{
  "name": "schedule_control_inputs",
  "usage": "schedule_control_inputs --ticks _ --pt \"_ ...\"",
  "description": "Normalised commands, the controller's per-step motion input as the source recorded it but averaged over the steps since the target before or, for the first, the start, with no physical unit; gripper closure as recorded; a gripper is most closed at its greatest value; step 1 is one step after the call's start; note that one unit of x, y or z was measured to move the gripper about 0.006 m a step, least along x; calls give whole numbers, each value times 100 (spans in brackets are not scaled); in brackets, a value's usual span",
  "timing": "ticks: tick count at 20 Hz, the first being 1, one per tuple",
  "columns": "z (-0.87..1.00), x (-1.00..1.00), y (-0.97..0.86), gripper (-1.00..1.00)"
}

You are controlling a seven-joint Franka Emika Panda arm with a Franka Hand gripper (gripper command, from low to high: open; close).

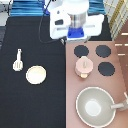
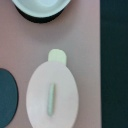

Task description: Take the lid off the pot, put the pot on the plate, and use the tool to push the pot to the front of the table.

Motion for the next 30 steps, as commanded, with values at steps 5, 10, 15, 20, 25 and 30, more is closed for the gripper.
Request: schedule_control_inputs --ticks 5,10,15,20,25,30 --pt "-51 46 61 -100" --pt "-57 40 26 -100" --pt "-57 30 12 -100" --pt "-42 5 17 -100" --pt "-15 -32 9 100" --pt "-24 -25 8 100"
